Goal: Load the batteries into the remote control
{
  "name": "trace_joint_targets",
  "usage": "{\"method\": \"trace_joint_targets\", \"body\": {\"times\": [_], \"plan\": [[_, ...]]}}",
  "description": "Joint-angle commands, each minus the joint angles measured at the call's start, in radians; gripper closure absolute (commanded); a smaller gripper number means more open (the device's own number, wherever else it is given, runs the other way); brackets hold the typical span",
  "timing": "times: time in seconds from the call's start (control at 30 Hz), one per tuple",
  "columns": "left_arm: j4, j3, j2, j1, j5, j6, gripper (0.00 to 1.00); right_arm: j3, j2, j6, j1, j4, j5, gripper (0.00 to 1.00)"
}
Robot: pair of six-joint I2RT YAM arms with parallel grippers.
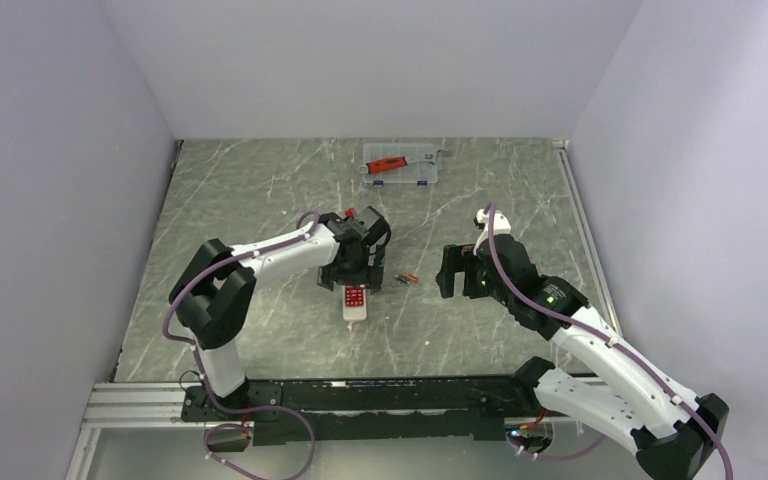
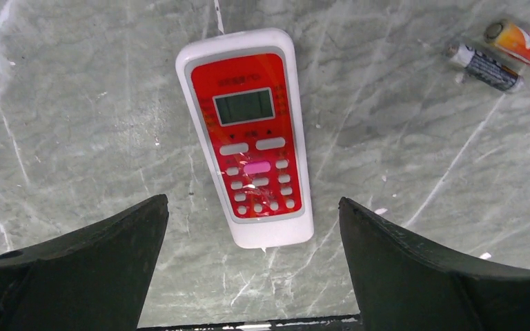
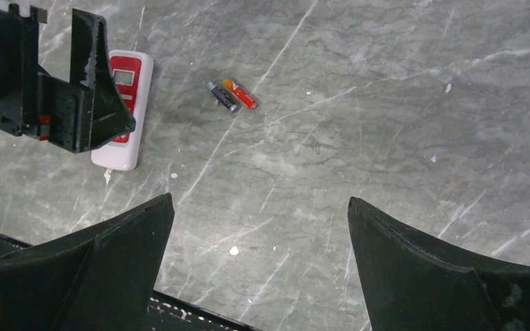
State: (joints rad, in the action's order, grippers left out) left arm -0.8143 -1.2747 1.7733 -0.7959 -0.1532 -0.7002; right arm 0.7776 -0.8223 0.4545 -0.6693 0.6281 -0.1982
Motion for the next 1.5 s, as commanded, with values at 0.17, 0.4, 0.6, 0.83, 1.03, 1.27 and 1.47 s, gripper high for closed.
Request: {"method": "trace_joint_targets", "body": {"times": [0.17, 0.4, 0.6, 0.83, 1.03, 1.27, 1.47], "plan": [[-0.032, -0.086, 0.078, 0.000, -0.059, -0.047, 0.01, 0.014, 0.019, 0.009, -0.001, -0.013, 0.019, 0.01], [0.014, -0.061, 0.108, 0.020, -0.020, -0.049, 0.06, 0.007, 0.027, 0.015, -0.003, -0.014, 0.023, 0.01], [0.046, -0.034, 0.110, 0.032, 0.012, -0.048, 0.16, 0.006, 0.023, 0.019, -0.002, -0.015, 0.031, 0.01], [0.059, -0.009, 0.105, 0.041, 0.026, -0.051, 0.24, 0.003, 0.021, 0.025, -0.002, -0.016, 0.037, 0.01], [0.077, 0.012, 0.103, 0.046, 0.044, -0.050, 0.31, 0.002, 0.020, 0.029, -0.002, -0.016, 0.040, 0.01], [0.096, 0.028, 0.104, 0.049, 0.071, -0.042, 0.52, 0.002, 0.020, 0.034, -0.002, -0.009, 0.038, 0.01], [0.108, 0.037, 0.072, 0.049, 0.083, -0.041, 0.89, 0.003, 0.020, 0.038, -0.002, -0.005, 0.041, 0.01]]}}
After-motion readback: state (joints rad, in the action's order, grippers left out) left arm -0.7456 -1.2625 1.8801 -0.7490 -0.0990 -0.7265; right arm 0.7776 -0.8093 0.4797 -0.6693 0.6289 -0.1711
